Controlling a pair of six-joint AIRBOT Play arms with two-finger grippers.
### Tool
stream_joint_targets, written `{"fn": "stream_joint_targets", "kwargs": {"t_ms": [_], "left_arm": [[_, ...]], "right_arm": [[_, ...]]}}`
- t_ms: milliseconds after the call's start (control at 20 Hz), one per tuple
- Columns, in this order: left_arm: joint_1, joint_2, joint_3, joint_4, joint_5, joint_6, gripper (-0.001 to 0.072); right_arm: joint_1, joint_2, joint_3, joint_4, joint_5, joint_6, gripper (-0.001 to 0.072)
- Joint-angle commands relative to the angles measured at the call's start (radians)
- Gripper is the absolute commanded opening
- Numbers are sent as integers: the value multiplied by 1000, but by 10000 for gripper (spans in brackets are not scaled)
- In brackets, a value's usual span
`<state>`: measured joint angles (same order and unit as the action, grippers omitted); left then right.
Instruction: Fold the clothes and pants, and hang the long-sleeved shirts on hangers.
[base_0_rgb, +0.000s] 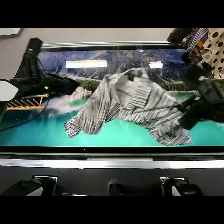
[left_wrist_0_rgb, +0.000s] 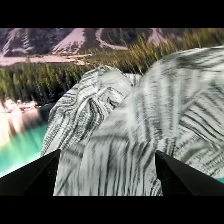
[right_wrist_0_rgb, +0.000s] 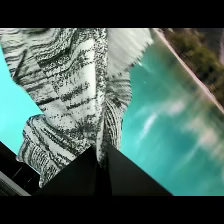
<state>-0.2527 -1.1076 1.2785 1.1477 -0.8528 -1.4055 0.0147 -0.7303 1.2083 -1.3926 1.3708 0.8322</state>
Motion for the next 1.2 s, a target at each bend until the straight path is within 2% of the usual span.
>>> {"fn": "stream_joint_targets", "kwargs": {"t_ms": [0, 150, 200, 300, 400, 500, 600, 700, 850, 1000, 1150], "left_arm": [[32, 14, 0, 13, 12, -226, 683], [18, 27, 0, -11, 12, -226, 681], [14, 30, 0, -25, 12, -227, 681], [2, 32, 0, -47, 12, -226, 676], [-18, 32, 0, -48, 12, -226, 672], [-36, 32, 0, -48, 12, -226, 666], [-51, 32, 0, -48, 12, -226, 666], [-61, 32, 0, -48, 12, -226, 666], [-62, 32, 0, -48, 12, -226, 666], [-62, 31, 0, -48, 12, -226, 666], [-61, 31, 0, -48, 12, -226, 666]], "right_arm": [[0, 122, 1, -198, 35, 325, 25], [0, 191, 1, -407, 81, 682, 22], [0, 204, 7, -473, 101, 768, 22], [0, 204, 48, -559, 159, 863, 21], [0, 164, 127, -655, 225, 908, 20], [0, 104, 214, -822, 264, 964, 20], [0, 32, 291, -991, 258, 1013, 20], [-7, -39, 334, -1064, 206, 1036, 20], [-155, -120, 364, -965, 93, 1075, 20], [-355, -198, 453, -831, 49, 1030, 20], [-508, -261, 549, -787, 2, 1014, 20]]}}
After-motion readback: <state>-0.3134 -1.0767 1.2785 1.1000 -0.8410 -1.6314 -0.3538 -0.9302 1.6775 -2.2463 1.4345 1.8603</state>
